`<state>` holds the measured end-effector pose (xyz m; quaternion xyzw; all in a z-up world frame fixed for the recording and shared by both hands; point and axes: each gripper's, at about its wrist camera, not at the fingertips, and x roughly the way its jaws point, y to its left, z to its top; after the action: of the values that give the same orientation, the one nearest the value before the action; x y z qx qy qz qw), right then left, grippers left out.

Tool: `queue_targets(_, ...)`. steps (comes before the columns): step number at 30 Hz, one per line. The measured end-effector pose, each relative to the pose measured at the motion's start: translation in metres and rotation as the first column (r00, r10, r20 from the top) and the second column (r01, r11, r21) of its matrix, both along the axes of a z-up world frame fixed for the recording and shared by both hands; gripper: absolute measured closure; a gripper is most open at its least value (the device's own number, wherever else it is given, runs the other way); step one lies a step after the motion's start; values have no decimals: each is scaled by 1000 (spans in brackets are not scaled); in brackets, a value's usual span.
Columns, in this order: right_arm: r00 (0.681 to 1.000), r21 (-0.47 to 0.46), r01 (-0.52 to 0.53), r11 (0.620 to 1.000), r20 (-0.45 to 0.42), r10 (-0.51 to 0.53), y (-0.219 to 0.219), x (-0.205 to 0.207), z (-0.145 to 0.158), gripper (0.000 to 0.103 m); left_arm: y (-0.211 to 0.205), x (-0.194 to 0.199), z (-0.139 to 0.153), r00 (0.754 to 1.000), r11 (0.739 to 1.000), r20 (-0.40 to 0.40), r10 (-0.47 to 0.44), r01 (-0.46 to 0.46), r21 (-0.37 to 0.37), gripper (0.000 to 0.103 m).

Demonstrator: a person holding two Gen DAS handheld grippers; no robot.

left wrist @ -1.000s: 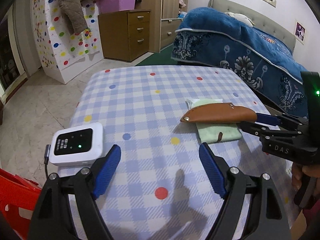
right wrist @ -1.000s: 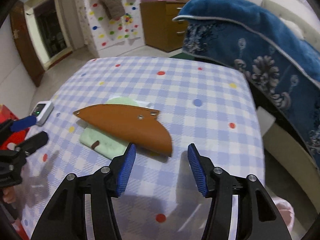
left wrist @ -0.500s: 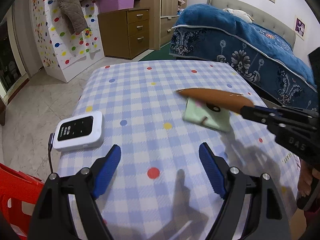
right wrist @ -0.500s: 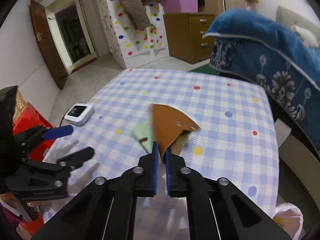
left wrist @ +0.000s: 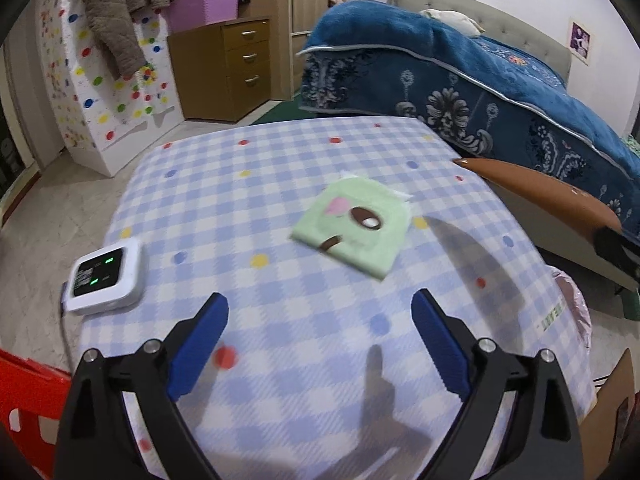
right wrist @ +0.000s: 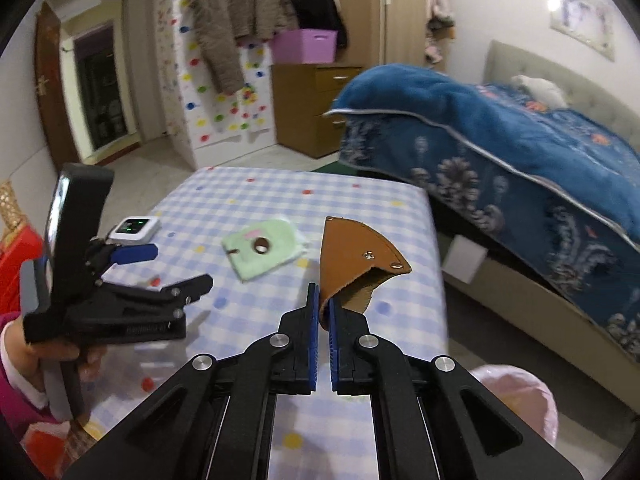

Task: Collect trash
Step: 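Grasp the green cloth pouch with the left gripper while the right holds the sheath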

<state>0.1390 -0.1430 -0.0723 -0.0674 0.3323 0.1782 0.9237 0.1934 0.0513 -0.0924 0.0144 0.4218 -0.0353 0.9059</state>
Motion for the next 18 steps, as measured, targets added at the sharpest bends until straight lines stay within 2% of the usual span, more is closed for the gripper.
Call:
queue_targets(2,1000,10,25,1000,2,-25,-10,-3,0,99,-7,8,-2,1000,1000,-5,-21,21,0,22)
queue_targets(6,998,40,56,998,-16,-55,-25,0,-4,99,-20,25,-4,998,997,6,-63,63,35,24)
queue_targets(7,998,54,62,997,-25,-60,-30,3,-5,99,-22,33,-6,997,996,3,-76,76,42,24)
queue_targets(10,997,68,72,995,-34,-70,-36,6,-7,99,-25,50,-12,995,992,-16,-95,96,81,12)
queue_targets(12,996,76,78,994,-36,-76,-39,9,-8,99,-24,57,-16,995,991,-20,-93,94,93,11)
queue_targets(18,995,98,88,991,-49,-84,-44,15,-11,99,-20,78,-29,990,990,-72,-124,128,53,12)
